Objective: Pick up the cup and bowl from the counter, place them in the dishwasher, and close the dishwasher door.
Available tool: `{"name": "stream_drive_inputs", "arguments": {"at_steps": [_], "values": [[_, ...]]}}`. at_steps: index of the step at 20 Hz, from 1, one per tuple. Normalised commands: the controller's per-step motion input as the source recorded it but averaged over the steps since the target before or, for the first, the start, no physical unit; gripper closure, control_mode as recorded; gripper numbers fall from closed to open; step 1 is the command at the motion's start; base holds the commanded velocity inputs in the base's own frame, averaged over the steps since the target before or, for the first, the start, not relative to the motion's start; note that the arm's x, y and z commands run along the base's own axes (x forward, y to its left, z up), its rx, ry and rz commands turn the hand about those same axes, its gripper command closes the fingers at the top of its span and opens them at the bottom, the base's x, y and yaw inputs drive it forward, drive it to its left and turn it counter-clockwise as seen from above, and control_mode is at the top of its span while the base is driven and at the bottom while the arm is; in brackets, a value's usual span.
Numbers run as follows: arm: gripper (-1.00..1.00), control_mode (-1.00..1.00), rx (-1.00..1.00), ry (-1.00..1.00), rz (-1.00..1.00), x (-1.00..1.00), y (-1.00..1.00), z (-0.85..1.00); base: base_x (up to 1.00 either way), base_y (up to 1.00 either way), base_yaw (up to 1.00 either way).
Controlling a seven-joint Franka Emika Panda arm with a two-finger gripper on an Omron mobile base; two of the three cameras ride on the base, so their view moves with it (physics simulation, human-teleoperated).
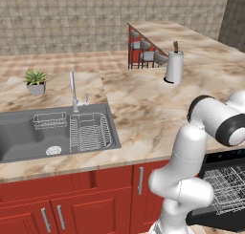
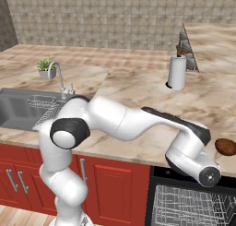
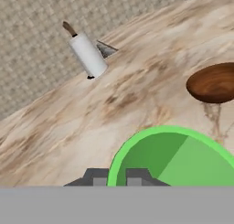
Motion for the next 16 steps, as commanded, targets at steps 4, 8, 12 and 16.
{"name": "stream_drive_inputs", "arguments": {"at_steps": [4, 8, 12, 16], "values": [[1.0, -1.0, 0.51, 0.0, -0.3, -0.09, 0.0, 0.0, 0.0, 0.0, 0.0], [1.0, -1.0, 0.32, 0.0, -0.14, 0.0, 0.0, 0.0, 0.0, 0.0, 0.0], [1.0, -1.0, 0.26, 0.0, -0.05, -0.04, -0.04, 0.0, 0.0, 0.0, 0.0], [1.0, -1.0, 0.29, -0.01, -0.04, -0.27, -0.14, 0.0, 0.0, 0.0, 0.0]]}}
